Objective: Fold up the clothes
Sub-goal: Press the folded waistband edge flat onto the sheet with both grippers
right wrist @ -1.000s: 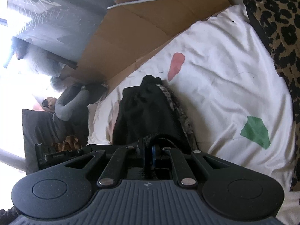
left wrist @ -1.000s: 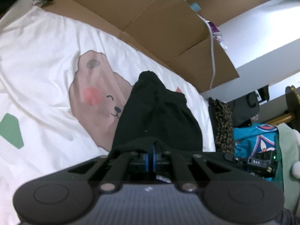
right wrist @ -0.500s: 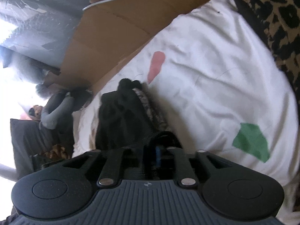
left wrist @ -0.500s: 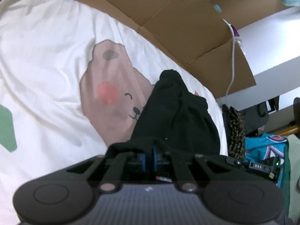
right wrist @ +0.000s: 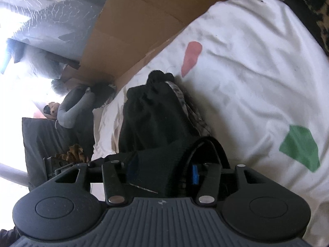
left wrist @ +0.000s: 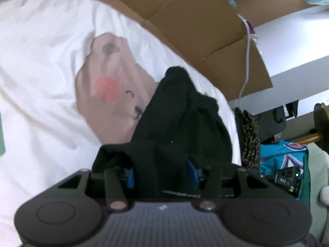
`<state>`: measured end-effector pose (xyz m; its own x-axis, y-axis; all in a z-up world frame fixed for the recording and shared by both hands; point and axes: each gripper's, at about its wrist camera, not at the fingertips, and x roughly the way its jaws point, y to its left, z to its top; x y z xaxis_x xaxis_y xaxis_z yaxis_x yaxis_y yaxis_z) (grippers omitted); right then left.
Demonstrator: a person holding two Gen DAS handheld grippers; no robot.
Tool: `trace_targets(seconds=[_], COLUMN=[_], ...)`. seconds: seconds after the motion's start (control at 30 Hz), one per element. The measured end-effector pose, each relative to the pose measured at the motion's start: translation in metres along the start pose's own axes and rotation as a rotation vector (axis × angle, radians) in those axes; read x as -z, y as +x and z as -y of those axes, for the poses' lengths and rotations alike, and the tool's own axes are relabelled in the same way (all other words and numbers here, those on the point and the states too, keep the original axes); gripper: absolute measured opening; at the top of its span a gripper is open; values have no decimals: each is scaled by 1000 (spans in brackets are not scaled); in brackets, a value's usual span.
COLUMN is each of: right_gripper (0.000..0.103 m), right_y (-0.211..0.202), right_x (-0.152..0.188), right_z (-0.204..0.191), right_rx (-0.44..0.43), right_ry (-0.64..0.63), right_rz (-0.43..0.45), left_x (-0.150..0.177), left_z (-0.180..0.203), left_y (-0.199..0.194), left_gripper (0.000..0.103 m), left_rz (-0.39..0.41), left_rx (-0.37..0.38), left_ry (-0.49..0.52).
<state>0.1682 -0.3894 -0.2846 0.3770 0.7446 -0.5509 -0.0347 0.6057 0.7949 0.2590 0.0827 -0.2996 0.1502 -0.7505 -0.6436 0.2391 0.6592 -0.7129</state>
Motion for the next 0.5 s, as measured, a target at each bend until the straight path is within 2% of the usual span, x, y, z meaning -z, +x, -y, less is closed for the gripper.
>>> trace_targets(seconds=[0.2,0.4,0.5], right_gripper=[57,64,64], right_y=[1,-6,-12], right_x=[-17,-29,-31], right_z=[-1,7,11], right_rx=[6,26,39], right_ry=[-5,25,34], right_rz=[35,114,145], left_x=[-17,-29,-32], left_z=[7,3,-1], left_y=[4,-3,-8], left_gripper=[51,51,51], left_rz=[45,120,147], left_rx=[17,12,-6], left_ry=[-10,-45,-57])
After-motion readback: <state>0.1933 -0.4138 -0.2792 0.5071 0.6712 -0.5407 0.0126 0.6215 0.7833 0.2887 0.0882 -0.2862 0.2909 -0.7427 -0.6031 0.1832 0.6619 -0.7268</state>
